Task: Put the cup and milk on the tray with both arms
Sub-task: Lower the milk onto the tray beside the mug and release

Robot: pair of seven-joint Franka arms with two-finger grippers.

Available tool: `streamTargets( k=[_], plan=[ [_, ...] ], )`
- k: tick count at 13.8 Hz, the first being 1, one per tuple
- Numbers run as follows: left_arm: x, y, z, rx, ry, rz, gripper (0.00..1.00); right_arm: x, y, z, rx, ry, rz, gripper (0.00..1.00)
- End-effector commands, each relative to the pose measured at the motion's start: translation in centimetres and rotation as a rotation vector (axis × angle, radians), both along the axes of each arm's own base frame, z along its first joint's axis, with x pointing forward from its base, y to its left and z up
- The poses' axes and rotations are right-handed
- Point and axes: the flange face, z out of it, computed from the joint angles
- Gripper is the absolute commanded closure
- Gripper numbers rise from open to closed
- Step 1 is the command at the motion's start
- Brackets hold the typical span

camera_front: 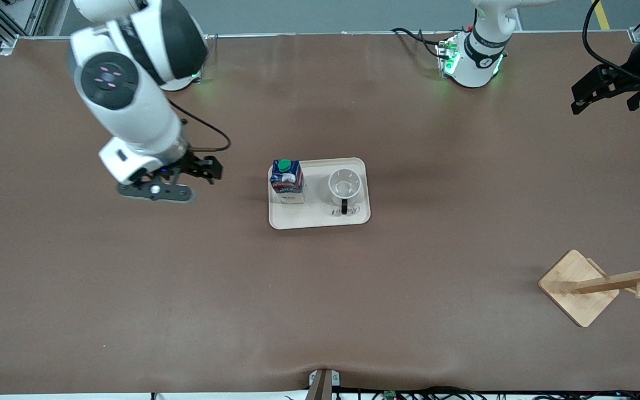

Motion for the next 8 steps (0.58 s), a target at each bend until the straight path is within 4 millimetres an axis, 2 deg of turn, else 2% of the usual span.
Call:
streamTargets(
  k=[1,4,8],
  plan=[
    [0.9,-0.2,-0.2,0.006,-0.002,-0.021,0.0,-1.2,-2.9,2.4,0.019,-0.015,0.056,0.0],
    [1.4,-0.4,-0.6,-0.001,-0.005,-0.026,0.0,-0.7,-8.3,2.8,0.03,-0.004,0.125,0.0],
    [1.5,0.2,-0.5,-0.015,-0.005,-0.008,0.0,0.6,-16.7,3.1,0.155,0.015,0.16,0.0]
  ],
)
